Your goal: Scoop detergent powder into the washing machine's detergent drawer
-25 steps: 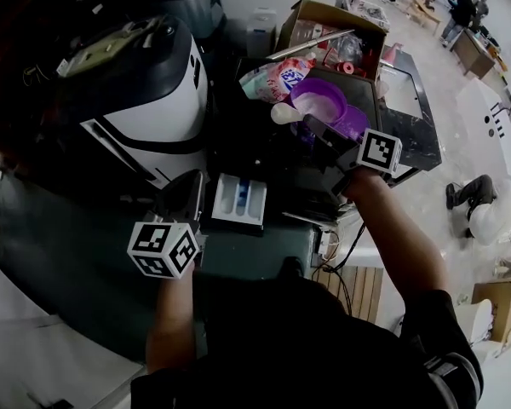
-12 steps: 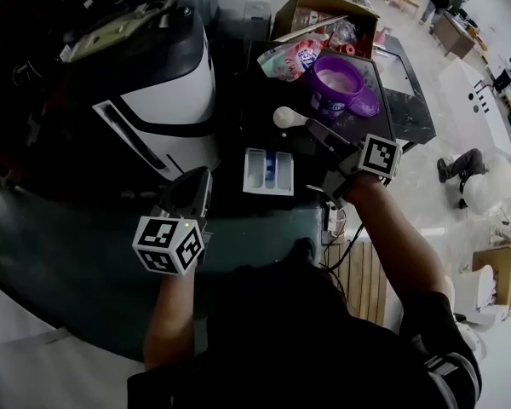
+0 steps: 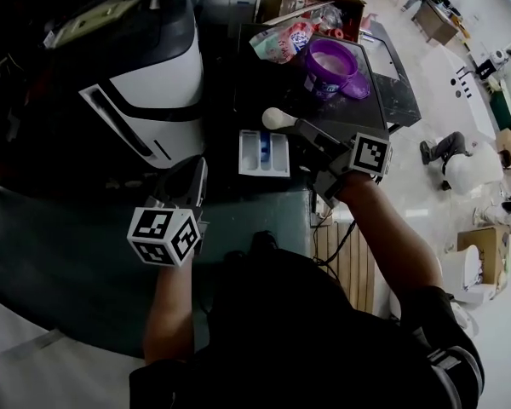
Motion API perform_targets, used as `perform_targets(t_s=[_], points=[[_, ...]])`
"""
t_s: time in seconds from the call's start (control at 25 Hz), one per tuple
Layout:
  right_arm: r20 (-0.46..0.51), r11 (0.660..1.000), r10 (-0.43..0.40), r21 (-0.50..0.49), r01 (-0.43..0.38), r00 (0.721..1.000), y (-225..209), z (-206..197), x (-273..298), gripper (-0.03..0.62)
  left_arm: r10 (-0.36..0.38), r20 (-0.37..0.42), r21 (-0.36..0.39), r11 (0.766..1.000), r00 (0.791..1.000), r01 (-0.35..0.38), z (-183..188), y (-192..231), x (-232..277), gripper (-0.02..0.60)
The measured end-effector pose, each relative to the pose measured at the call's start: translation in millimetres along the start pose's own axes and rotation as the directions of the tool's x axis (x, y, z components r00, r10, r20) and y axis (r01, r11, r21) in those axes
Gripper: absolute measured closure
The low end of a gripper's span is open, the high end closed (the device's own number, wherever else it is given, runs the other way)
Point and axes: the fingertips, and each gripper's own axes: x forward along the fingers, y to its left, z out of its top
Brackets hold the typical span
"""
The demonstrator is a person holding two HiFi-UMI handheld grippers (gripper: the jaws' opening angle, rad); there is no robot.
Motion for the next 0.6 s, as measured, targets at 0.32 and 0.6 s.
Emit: perform_targets(t_s=[0.32,0.6], points=[[-0.057,1.0,0.013,0.008,-0.013,0.998,-25.9,-33.4,16.7,0.576,0.009,-0.049,-0.021,1.0,0.999,-0.01,-23.4,4.0,19.2,0.574],[-0.108,1.0,-0.006,0.017,0.008,0.994,-58.0,-50.4,29.1,0.576,0.015,-0.075,-0.009,1.0,0.997,-0.016,-22.8,-1.5,39.8,0.574]])
